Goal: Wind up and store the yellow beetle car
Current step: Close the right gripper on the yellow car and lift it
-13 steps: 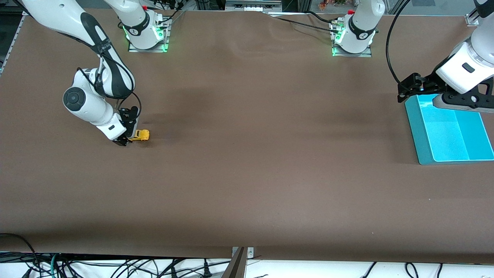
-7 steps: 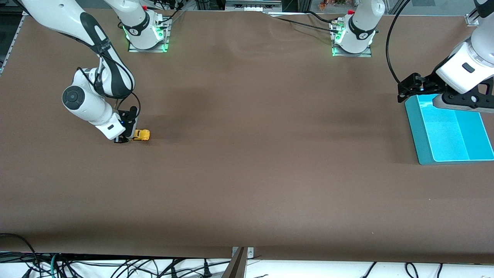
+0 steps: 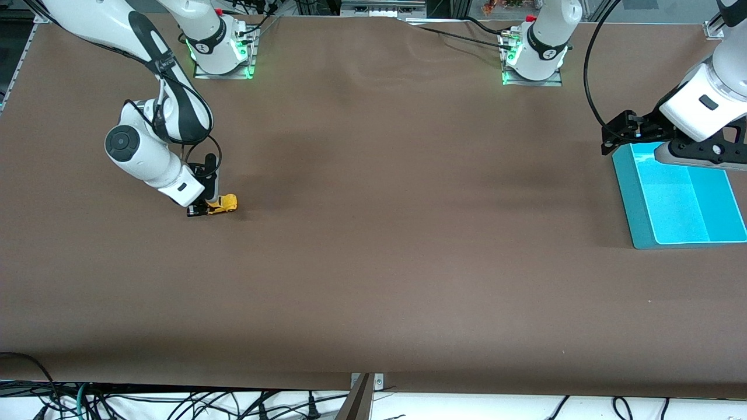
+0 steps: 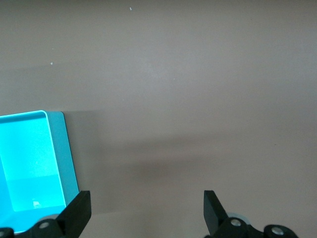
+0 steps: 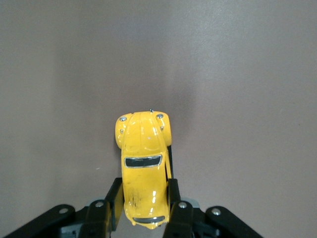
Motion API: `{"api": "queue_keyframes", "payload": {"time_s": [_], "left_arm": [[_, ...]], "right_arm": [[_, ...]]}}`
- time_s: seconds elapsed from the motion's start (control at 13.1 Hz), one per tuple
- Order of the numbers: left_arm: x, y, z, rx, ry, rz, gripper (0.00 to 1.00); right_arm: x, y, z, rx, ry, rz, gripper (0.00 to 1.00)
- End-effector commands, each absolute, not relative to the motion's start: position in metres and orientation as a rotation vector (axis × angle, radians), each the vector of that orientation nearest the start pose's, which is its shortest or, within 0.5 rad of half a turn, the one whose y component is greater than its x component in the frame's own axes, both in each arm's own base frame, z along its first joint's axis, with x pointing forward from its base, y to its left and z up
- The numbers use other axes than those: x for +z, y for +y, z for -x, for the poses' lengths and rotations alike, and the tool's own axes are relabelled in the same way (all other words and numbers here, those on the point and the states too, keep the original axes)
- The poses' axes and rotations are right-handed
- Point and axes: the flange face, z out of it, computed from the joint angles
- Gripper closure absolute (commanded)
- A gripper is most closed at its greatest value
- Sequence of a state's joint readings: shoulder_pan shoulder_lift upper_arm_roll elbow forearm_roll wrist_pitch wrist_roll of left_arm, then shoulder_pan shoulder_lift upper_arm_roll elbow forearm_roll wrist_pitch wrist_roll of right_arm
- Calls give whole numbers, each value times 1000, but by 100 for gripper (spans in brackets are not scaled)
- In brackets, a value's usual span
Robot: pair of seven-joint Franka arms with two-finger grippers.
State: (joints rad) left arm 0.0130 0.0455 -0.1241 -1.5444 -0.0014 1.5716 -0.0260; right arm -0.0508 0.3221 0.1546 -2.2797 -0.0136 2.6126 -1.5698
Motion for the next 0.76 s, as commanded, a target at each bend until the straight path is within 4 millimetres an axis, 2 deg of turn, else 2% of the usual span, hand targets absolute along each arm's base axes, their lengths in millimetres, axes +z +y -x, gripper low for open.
{"api": "queue_keyframes", "payload": {"time_s": [0.0, 0.08, 0.31, 0.53, 0.69], "left_arm": [[619, -60, -563, 26, 160, 3117, 0], [619, -60, -563, 26, 160, 3117, 0], [619, -60, -563, 26, 160, 3117, 0], [619, -60, -563, 26, 162, 3117, 0], [619, -60, -563, 26, 162, 3117, 0]], "right_arm": [[199, 44, -531, 85, 2345, -2120, 91], [191, 39, -530, 83, 2336, -2137, 91], [183, 13, -529, 72, 2300, -2187, 91], [178, -33, -527, 68, 2298, -2198, 91], [171, -73, -521, 62, 2312, -2195, 91]]}}
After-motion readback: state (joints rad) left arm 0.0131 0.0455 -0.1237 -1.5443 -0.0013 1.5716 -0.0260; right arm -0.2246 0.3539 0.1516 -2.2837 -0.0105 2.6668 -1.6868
